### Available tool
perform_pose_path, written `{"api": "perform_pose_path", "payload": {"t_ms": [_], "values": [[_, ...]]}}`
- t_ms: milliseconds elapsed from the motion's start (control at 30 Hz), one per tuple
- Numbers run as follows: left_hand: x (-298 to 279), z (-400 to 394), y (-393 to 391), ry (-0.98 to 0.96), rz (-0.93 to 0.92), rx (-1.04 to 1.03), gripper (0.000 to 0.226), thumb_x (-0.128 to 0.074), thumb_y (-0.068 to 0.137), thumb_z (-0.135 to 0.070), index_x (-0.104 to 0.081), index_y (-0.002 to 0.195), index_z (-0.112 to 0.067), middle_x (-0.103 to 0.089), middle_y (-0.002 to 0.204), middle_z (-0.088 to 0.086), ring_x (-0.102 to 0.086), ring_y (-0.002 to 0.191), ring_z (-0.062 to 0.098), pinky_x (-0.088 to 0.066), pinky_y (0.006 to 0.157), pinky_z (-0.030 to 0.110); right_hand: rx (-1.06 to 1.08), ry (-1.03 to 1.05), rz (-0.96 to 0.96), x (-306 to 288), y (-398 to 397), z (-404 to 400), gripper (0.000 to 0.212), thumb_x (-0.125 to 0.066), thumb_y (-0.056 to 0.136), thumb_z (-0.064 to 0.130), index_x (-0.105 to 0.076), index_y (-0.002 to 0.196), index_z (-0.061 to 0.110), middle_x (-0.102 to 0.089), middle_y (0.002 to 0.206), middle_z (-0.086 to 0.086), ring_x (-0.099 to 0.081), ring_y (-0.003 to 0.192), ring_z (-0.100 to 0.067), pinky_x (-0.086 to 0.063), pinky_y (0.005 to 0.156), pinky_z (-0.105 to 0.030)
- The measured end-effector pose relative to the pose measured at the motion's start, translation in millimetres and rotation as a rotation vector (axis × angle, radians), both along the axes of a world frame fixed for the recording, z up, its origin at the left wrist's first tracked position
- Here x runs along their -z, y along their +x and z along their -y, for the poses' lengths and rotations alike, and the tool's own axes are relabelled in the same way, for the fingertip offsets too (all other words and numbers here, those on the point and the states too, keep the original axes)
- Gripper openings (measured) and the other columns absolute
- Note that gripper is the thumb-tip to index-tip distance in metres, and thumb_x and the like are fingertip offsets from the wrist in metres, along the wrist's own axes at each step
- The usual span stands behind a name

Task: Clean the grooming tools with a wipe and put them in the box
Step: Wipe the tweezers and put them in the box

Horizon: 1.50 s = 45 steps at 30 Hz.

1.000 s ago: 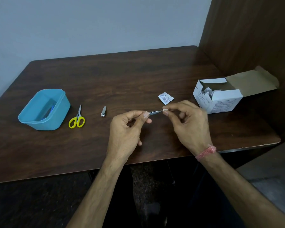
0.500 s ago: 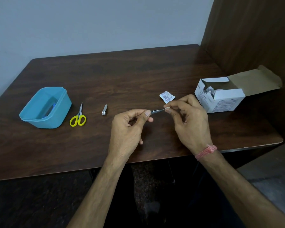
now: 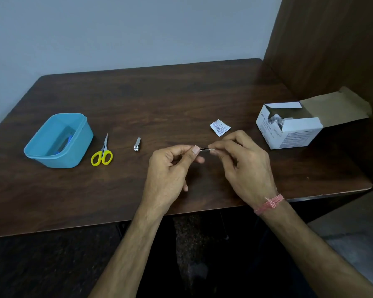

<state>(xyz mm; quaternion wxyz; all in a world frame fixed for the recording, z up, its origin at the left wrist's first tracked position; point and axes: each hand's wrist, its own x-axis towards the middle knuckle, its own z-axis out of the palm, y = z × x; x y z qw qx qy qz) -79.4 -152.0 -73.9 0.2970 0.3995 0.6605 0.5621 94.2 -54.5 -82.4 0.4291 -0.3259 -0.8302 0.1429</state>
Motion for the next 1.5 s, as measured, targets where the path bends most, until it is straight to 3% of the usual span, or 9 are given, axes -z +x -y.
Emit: {"api": "perform_pose_path", "payload": {"t_ms": [167,367,533,700,933,1133,1333,1400,1500], "values": [[-1.7,0.5,0.0,-0.005,0.002,0.021,0.019,-0.07,0.111,-0.033,-0.086,0.104,-0.026,-0.085,0.095,-0.009,-0.045,0.04,0.013,-0.044,0.042,0.026,0.021,-0.041,-0.034,0.8,1.4,-4.1,0.009,-0.081,0.102,0.016,-0.085,0.109,0.02,-0.067,0.105,0.01,-0.059,0.082,0.005,-0.058,0.074,-0.029],[-1.2,1.4,-0.8,-0.013,0.034,0.087,0.021,-0.068,0.111,-0.034,-0.086,0.107,-0.023,-0.085,0.095,-0.005,-0.045,0.045,0.013,-0.049,0.05,0.037,-0.053,0.01,-0.03,1.1,1.1,-0.9,0.011,-0.08,0.103,0.016,-0.086,0.112,0.019,-0.071,0.104,0.008,-0.067,0.083,-0.007,-0.059,0.071,-0.034],[-1.7,0.1,-2.3,-0.002,0.057,0.128,0.026,-0.062,0.115,-0.033,-0.084,0.117,-0.02,-0.085,0.103,-0.003,-0.048,0.051,0.011,-0.049,0.046,0.029,-0.021,0.027,-0.088,2.5,1.6,-1.5,0.012,-0.081,0.101,0.012,-0.087,0.11,0.018,-0.077,0.104,0.007,-0.072,0.082,-0.009,-0.061,0.071,-0.035],[-2.0,1.0,-0.8,-0.004,0.034,0.194,0.027,-0.06,0.116,-0.029,-0.085,0.111,-0.02,-0.085,0.102,-0.004,-0.052,0.053,0.009,-0.048,0.048,0.026,-0.075,0.07,-0.081,4.4,2.9,1.1,0.014,-0.086,0.098,0.01,-0.089,0.108,0.019,-0.074,0.099,0.006,-0.071,0.08,-0.012,-0.06,0.068,-0.038],[-2.2,0.7,-1.5,0.031,0.076,0.14,0.025,-0.062,0.114,-0.032,-0.084,0.12,-0.021,-0.085,0.101,-0.001,-0.051,0.052,0.009,-0.048,0.046,0.026,0.023,0.034,-0.129,2.1,2.2,-2.1,0.008,-0.088,0.097,0.016,-0.089,0.105,0.018,-0.065,0.097,0.005,-0.053,0.073,0.002,-0.048,0.068,-0.019],[-2.1,1.8,1.2,0.002,0.013,0.179,0.024,-0.062,0.114,-0.029,-0.085,0.113,-0.022,-0.085,0.099,-0.004,-0.055,0.054,0.007,-0.05,0.049,0.026,-0.045,0.117,-0.043,4.7,2.5,1.9,0.013,-0.085,0.099,0.011,-0.088,0.108,0.02,-0.066,0.095,0.004,-0.053,0.071,-0.006,-0.055,0.06,-0.038],[-3.3,2.2,1.0,0.034,0.048,0.116,0.022,-0.063,0.114,-0.031,-0.084,0.119,-0.027,-0.085,0.101,-0.004,-0.055,0.055,0.009,-0.05,0.048,0.026,0.055,0.04,-0.108,2.6,2.5,-1.7,0.008,-0.086,0.099,0.017,-0.087,0.107,0.018,-0.067,0.097,0.006,-0.049,0.07,0.008,-0.045,0.07,-0.016],[-3.5,1.8,3.4,0.019,0.009,0.149,0.022,-0.063,0.114,-0.03,-0.085,0.118,-0.028,-0.085,0.1,-0.005,-0.055,0.054,0.007,-0.051,0.049,0.026,-0.001,0.053,-0.089,1.7,2.0,-0.1,0.01,-0.086,0.098,0.013,-0.088,0.107,0.018,-0.067,0.096,0.005,-0.053,0.071,0.004,-0.05,0.069,-0.019],[-4.3,2.5,4.7,-0.008,-0.015,0.192,0.022,-0.064,0.113,-0.032,-0.086,0.116,-0.03,-0.084,0.097,-0.005,-0.055,0.055,0.007,-0.051,0.052,0.025,-0.062,0.127,-0.045,1.7,2.4,4.2,0.013,-0.085,0.098,0.008,-0.087,0.107,0.017,-0.066,0.094,0.002,-0.064,0.076,-0.01,-0.058,0.065,-0.036]]}}
